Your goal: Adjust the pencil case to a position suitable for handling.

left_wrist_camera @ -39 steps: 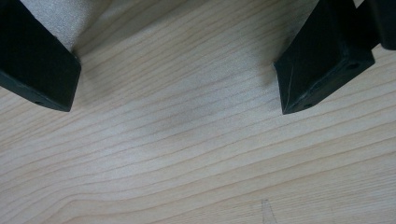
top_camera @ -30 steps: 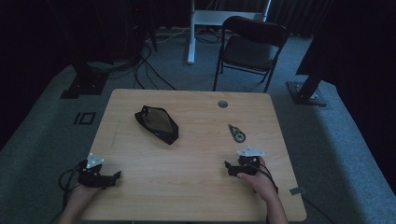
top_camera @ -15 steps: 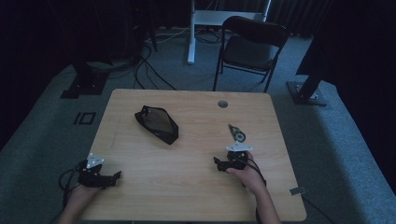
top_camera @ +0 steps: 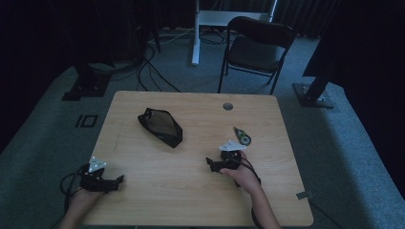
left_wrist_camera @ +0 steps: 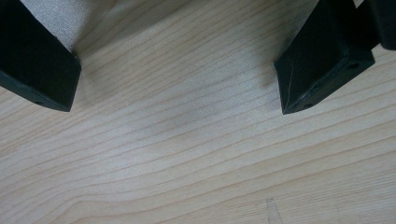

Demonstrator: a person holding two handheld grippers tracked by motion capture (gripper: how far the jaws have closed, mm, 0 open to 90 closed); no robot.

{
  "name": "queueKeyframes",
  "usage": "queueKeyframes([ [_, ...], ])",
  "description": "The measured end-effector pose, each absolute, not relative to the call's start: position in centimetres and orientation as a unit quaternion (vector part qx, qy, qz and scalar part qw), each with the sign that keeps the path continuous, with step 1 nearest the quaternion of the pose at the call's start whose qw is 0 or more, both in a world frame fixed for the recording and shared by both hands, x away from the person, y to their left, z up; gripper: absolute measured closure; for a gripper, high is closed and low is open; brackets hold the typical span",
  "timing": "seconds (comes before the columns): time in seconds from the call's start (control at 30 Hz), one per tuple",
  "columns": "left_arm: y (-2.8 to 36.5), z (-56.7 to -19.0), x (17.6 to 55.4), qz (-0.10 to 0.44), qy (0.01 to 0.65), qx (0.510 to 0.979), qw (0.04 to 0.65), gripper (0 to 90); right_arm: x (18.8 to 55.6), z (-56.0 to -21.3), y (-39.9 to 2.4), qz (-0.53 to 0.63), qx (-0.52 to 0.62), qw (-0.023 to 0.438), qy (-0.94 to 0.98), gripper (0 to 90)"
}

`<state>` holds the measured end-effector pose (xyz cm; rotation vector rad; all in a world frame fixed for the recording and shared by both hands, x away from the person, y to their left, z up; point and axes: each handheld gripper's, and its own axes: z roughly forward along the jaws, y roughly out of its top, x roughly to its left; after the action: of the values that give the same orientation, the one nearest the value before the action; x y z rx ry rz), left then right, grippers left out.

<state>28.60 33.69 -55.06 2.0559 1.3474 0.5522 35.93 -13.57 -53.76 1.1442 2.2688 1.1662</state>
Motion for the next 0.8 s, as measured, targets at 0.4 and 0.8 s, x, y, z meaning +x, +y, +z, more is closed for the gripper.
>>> queueKeyframes([
  [0.4,33.7,-55.1,28.6,0.208,0.507,0.778,0.307,0.0,36.9,-53.3,-9.8,0.425,0.381,0.171,0.803,17.4],
  [0.8,33.6,-55.0,28.6,0.206,0.505,0.78,0.307,0.0,37.9,-53.1,-6.6,0.435,0.363,0.178,0.804,21.4],
])
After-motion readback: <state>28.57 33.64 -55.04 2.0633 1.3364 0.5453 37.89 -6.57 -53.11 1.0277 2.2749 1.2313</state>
